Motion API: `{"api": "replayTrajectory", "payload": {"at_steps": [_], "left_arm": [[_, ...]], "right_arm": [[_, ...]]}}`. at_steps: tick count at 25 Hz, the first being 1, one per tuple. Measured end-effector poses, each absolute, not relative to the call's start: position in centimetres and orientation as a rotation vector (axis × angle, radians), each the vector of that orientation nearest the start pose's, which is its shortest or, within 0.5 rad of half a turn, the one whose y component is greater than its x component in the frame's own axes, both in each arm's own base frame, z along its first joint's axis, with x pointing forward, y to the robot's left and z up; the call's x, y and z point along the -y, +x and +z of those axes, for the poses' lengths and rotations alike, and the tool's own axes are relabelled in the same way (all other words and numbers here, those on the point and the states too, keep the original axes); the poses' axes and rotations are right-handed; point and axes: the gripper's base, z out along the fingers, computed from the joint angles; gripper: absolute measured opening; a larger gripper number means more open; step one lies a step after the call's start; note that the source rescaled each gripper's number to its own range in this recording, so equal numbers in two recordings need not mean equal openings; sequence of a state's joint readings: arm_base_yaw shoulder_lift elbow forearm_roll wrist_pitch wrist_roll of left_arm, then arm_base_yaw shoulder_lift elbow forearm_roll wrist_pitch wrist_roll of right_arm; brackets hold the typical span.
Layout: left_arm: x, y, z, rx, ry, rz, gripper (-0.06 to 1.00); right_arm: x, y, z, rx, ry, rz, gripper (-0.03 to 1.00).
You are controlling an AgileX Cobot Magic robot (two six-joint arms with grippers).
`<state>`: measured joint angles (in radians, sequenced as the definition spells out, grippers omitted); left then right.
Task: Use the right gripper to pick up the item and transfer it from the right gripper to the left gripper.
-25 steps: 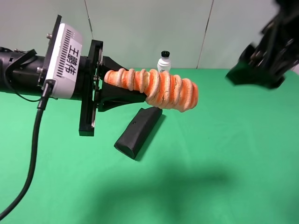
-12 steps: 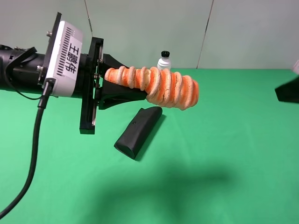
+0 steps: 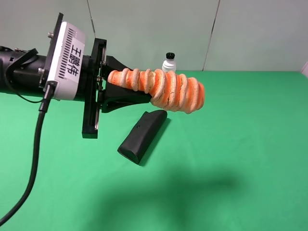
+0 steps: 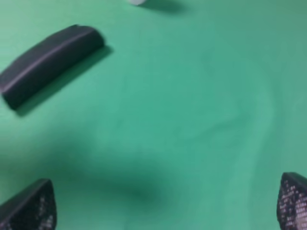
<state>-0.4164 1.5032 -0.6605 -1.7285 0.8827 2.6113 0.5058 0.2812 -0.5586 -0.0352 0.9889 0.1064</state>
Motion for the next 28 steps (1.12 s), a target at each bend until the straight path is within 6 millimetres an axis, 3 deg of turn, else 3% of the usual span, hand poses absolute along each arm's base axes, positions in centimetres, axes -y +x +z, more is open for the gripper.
{"api": "replayTrajectory", "payload": {"at_steps": [6,28], "left_arm": [[17.1,21.6,22.0,-1.303,1.499,-0.676,0.04],[17.1,21.6,22.0,-1.305,1.499,-0.674,0.04]], "right_arm": [[-1.3,2.0,27.7,-2.147,-0.432,0.378,1.00],[-0.9,1.7,27.7,-2.103,-0.467,0.328,1.00]]}}
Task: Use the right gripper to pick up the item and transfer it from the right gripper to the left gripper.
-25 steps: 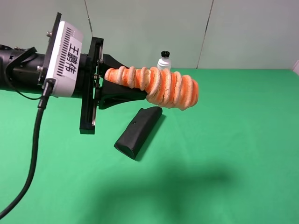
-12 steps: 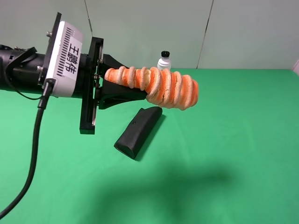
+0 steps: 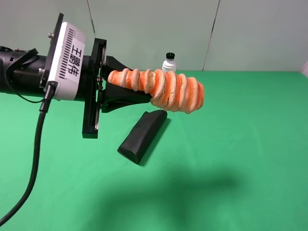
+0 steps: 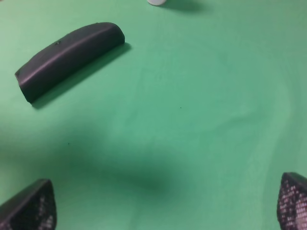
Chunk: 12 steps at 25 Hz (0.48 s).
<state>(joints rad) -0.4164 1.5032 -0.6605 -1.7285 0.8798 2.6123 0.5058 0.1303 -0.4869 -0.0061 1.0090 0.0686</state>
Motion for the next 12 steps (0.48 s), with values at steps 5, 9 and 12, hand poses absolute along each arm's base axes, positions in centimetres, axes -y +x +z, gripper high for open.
{"api": "replayTrajectory", "payload": {"at_steps": [5,9,12], "left_arm": [[17.1,21.6,22.0,-1.305,1.499,-0.673,0.04],[17.1,21.6,21.9,-1.309,1.499,-0.669,0.04],[17.1,21.7,21.9,-1.320,1.500,-0.655,0.04]], "right_arm": [[-0.9,1.7,27.7,-2.102,-0.468,0.327,1.00],[-0.6,1.1,27.7,-2.062,-0.463,0.330,1.00],[0.0,0.1,27.8,-1.984,-0.438,0.323,1.00]]}}
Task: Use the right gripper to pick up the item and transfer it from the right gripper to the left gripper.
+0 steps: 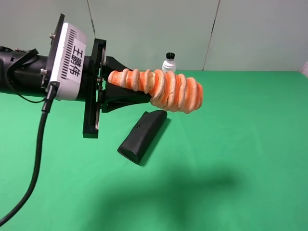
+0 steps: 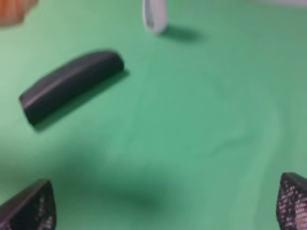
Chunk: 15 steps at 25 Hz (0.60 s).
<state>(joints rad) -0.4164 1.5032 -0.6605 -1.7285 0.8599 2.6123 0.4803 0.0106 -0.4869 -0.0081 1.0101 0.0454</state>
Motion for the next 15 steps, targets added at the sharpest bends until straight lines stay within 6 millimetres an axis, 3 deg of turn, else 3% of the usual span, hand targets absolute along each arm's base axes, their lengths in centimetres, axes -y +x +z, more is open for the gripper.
{"api": "replayTrajectory", "payload": {"at_steps": [8,15], "left_arm": [[16.94,21.93,21.69,-1.350,1.496,-0.629,0.04],[16.58,22.46,21.25,-1.483,1.439,-0.601,0.02]], "right_arm": [[0.13,-0.16,27.77,-1.982,-0.349,0.258,1.00],[0.11,-0.20,27.76,-1.998,-0.196,0.159,1.00]]}}
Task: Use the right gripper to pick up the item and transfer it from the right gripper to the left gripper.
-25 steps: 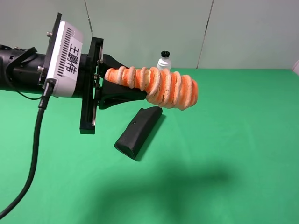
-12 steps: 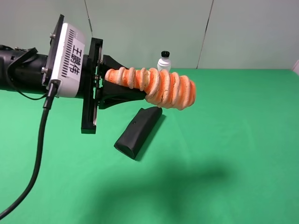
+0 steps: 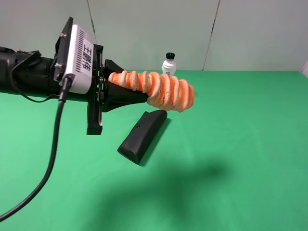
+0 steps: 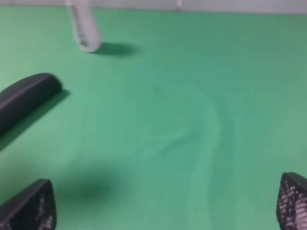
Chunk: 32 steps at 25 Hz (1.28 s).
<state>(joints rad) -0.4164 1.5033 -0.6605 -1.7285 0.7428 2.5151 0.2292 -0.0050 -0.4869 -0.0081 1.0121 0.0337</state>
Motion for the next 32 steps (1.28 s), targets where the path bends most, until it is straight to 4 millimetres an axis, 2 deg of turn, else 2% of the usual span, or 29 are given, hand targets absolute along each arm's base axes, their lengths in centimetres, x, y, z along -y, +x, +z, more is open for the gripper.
{"api": "replayTrajectory", "payload": {"at_steps": [9,25,32], "left_arm": [[16.24,22.88,20.91,-1.538,1.428,-0.535,0.02],[16.25,22.88,20.91,-1.539,1.427,-0.538,0.01],[15.89,23.27,20.61,-1.580,1.425,-0.465,0.01]], "right_arm": [[-0.23,-0.22,27.76,-2.004,0.026,0.059,1.00],[-0.29,-0.22,27.76,-2.003,0.040,0.059,1.00],[-0.29,-0.21,27.78,-2.001,0.040,0.059,1.00]]}}
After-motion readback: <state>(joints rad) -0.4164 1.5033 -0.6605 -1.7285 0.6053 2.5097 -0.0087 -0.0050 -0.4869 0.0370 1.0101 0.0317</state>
